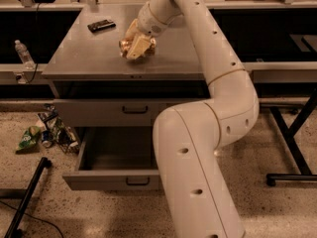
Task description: Place orange can into middle drawer
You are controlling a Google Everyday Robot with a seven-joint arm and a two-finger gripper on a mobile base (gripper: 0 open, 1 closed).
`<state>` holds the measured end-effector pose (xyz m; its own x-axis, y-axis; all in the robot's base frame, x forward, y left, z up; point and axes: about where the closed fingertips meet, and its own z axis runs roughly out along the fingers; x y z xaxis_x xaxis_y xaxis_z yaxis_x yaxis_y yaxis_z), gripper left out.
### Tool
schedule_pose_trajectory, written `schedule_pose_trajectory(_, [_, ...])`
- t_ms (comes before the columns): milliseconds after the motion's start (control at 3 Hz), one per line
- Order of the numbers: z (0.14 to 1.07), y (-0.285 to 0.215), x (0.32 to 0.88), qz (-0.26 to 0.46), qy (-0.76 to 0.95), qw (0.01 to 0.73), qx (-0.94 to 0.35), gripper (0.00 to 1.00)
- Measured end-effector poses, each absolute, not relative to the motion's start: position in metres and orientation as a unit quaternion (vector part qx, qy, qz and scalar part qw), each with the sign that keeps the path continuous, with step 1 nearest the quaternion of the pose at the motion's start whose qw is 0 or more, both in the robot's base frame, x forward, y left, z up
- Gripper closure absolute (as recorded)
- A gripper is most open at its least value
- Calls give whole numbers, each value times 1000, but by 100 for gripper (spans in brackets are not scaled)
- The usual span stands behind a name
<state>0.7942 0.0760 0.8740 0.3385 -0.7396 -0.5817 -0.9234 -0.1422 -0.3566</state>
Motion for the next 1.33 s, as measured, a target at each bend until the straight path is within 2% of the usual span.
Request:
schedule_pose_trajectory(333, [873,54,796,144,589,341,-718,100])
schedule_pose_trajectory(1000, [870,48,794,164,611,339,-697,100])
schedule_pose_trajectory(1333, [876,16,797,166,657,343,-650,100])
